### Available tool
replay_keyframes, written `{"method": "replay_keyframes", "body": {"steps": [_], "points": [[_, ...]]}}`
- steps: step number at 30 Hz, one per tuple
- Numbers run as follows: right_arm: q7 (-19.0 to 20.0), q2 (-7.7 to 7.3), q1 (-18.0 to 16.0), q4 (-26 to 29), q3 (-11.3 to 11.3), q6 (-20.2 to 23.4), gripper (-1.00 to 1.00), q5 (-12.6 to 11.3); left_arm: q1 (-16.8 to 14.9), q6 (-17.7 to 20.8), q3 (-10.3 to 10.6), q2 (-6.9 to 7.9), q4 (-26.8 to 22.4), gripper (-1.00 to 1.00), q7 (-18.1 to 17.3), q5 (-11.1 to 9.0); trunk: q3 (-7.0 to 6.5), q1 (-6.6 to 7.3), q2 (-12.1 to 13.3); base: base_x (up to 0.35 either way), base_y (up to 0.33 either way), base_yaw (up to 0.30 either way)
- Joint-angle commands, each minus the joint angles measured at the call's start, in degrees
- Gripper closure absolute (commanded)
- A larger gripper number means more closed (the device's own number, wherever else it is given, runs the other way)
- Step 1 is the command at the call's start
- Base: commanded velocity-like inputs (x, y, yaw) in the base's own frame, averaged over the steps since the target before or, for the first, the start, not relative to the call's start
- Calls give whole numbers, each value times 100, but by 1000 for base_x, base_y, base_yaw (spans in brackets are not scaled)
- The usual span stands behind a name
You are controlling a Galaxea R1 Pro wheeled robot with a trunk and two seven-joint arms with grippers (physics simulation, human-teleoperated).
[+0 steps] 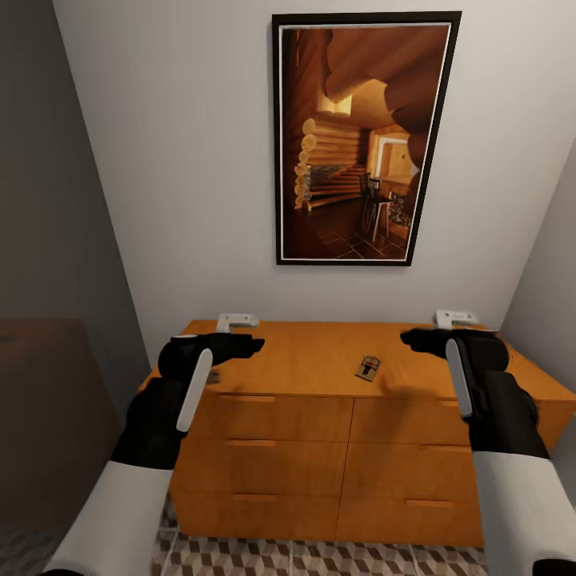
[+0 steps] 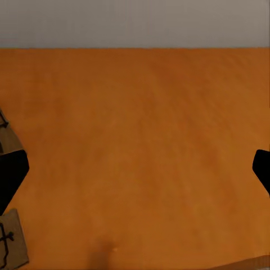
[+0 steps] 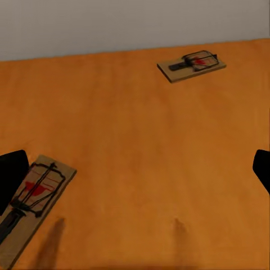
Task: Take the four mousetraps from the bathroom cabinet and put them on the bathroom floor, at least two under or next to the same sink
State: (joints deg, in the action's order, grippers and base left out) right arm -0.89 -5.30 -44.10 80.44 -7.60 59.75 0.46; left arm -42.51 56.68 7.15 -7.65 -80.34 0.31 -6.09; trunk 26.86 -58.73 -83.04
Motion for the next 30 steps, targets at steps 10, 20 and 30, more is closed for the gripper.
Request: {"method": "replay_keyframes", "body": {"steps": [10, 20, 30], "points": [[-77, 244, -115, -382, 3, 25, -100, 12, -33, 229, -74, 126, -158, -100, 4, -19, 7, 0, -4, 0, 0, 0], [-128, 447, -132, -515, 4, 25, -100, 14, -36, 255, -94, 235, -236, -100, 9, -28, 7, 0, -4, 137, 0, 0], [-128, 499, -135, -545, 59, 25, -100, 4, -38, 265, -99, 335, -258, -100, 5, -58, 7, 0, -4, 294, 0, 0]]}}
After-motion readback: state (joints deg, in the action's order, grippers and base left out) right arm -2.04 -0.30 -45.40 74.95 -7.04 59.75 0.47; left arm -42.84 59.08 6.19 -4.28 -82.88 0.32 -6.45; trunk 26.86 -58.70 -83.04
